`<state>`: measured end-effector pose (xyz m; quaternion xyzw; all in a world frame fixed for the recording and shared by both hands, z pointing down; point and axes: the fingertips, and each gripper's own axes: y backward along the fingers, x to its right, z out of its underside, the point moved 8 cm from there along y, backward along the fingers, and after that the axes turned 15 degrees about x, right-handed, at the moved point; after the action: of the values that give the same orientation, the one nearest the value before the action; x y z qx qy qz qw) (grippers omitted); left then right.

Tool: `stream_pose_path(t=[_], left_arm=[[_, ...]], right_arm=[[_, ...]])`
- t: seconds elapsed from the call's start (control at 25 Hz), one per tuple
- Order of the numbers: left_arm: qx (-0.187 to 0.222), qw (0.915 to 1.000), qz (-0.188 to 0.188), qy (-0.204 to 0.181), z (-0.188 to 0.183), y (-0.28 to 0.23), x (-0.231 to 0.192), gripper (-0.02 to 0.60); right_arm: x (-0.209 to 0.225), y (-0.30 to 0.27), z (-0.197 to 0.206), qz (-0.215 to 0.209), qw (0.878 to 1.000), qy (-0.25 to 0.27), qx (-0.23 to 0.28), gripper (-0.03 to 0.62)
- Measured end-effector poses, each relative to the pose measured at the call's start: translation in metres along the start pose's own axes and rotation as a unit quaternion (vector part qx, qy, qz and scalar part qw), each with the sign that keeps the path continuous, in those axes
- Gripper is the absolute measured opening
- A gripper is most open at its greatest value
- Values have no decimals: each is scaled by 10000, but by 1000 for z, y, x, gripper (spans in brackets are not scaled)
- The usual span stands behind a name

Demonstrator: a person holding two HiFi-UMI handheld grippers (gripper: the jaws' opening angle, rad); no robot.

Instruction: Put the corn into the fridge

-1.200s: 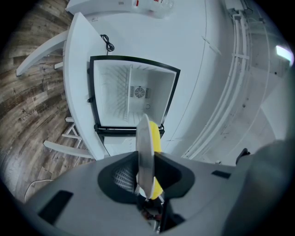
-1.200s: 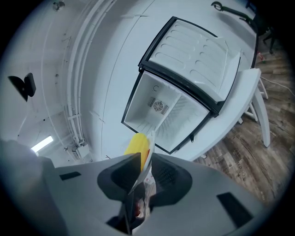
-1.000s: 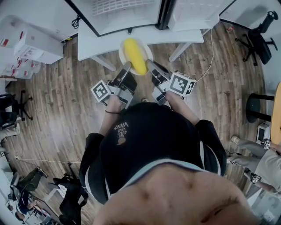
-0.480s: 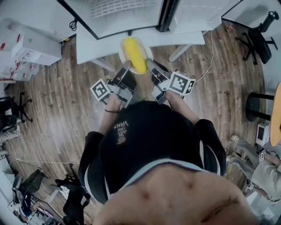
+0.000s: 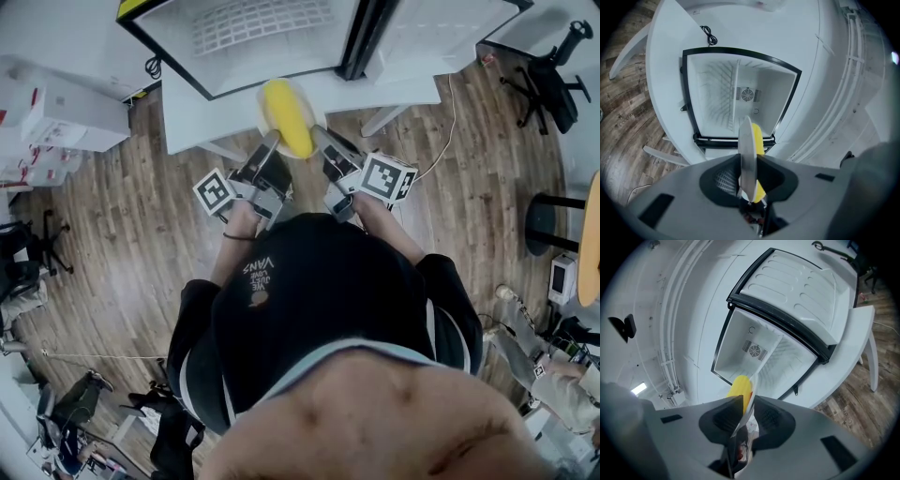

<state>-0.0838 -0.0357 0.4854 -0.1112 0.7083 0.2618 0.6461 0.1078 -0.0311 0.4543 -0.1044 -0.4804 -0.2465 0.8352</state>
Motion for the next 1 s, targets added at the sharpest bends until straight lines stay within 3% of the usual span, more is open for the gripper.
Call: stream_pose_path(t=[1.0], left_arm=[[-344, 9993, 23, 173, -70, -68, -11, 83]], right_arm=[[9, -83, -16, 206, 9992, 104, 318, 61]])
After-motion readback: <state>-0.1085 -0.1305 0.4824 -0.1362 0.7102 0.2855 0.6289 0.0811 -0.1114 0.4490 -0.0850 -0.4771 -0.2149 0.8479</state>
